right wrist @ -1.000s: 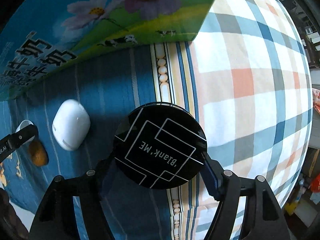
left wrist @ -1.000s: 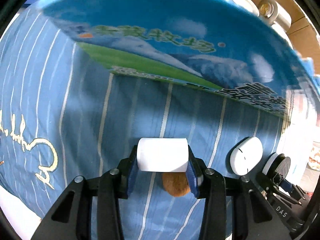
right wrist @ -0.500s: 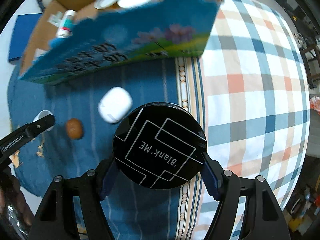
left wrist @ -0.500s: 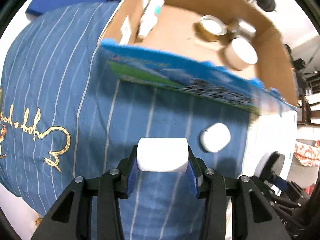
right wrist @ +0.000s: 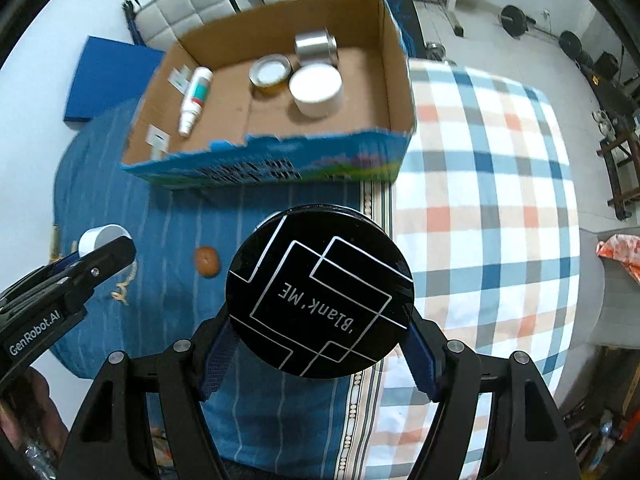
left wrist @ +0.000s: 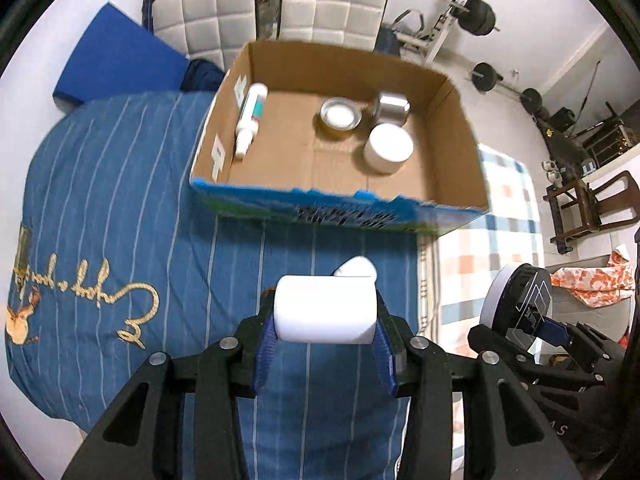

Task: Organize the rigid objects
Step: 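Carry the white cap and black compact over the box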

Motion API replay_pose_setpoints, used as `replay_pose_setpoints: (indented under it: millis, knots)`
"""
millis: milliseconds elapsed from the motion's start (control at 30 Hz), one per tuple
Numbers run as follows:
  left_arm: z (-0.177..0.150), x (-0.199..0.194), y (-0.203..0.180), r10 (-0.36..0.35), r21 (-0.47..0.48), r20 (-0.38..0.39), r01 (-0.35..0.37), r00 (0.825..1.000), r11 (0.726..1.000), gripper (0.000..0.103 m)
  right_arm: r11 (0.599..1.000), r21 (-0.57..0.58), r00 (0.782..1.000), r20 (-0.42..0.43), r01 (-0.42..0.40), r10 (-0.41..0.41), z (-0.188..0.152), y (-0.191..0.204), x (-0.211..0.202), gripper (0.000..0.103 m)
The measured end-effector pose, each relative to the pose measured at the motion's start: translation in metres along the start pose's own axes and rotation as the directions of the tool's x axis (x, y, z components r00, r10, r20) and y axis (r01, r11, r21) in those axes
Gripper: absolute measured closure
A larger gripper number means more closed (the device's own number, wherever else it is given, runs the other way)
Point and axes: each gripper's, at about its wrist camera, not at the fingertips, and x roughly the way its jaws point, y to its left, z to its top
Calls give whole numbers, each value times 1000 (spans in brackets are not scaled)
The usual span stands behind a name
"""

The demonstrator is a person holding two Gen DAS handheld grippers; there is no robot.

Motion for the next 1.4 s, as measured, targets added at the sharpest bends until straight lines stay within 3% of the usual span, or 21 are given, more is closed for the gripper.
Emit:
replay_pose_setpoints:
  millis: [400, 633, 800, 900, 1033, 1400]
  knots:
    - [45, -19, -4, -61, 17, 43, 60, 997, 998, 64, 995, -1, 992, 74, -102, 102, 32, 10, -46, 28]
    - [110, 12, 13, -59, 8, 5, 59, 998, 998, 64, 991, 11, 989, 60, -137, 136, 89, 20, -23, 28]
    - [150, 64, 34, -67, -29, -92, 65, 994, 997, 64, 989, 33, 989, -5, -146, 146, 140, 26, 27, 28]
    - [168, 106, 49, -82, -60, -175, 72, 981, 996, 64, 990, 26, 989, -56, -138, 139, 166, 38, 69, 28]
    - [185, 167, 65, -101, -102, -298, 73, 949, 992, 64, 993, -5, 981, -150, -122, 120, 190, 55, 126, 28]
    - [195, 236, 66, -50, -40, -435, 37, 899, 999, 64, 995, -58, 952, -300, -83, 62, 213, 72, 209, 27]
